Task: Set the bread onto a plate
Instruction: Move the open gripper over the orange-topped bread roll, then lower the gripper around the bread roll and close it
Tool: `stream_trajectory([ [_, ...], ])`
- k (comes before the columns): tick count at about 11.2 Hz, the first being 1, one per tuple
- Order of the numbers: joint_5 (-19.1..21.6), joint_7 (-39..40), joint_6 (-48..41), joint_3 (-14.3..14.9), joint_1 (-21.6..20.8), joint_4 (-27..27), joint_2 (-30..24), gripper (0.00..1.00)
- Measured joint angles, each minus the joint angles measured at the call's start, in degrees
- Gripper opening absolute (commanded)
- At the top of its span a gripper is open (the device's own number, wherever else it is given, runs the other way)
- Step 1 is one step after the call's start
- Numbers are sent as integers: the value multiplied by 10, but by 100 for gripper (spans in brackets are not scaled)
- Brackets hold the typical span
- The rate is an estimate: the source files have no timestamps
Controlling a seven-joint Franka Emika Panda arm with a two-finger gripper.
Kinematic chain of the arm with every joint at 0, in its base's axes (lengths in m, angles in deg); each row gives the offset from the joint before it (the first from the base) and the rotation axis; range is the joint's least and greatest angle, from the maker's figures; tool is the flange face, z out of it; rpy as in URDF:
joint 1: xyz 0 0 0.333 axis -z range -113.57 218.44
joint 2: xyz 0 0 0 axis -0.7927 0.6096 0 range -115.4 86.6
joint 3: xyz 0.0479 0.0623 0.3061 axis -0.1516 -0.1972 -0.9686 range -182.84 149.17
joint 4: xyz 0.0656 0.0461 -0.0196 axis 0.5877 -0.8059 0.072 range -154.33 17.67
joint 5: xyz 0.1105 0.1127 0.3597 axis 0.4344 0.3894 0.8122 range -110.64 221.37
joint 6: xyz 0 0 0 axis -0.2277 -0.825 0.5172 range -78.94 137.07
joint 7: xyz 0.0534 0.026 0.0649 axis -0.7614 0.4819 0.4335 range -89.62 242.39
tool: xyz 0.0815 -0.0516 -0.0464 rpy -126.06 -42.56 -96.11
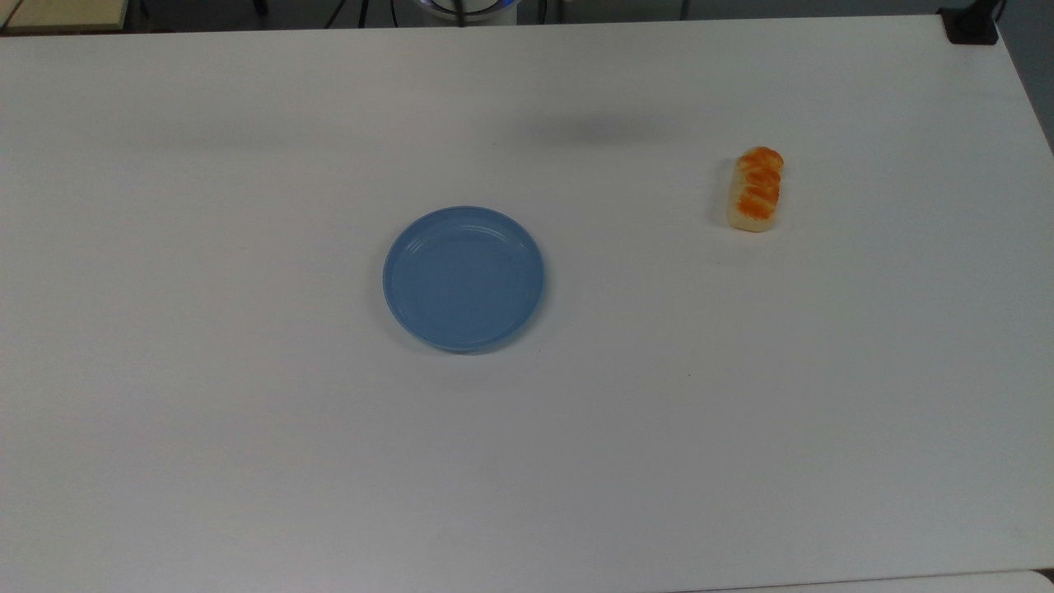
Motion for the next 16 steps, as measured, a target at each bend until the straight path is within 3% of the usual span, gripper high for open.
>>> stream_trajectory([
  [4,6,-195,123,-138,-5,-81,3,100],
  [6,6,-292,180,-182,-8,-115,29,100],
  [9,-7,-387,239,-197,-42,-109,112,100],
  [11,-59,-446,258,-197,-82,-98,158,100],
  [13,-87,-484,273,-198,-112,-95,183,100],
  [16,-93,-502,279,-198,-122,-87,205,100],
])
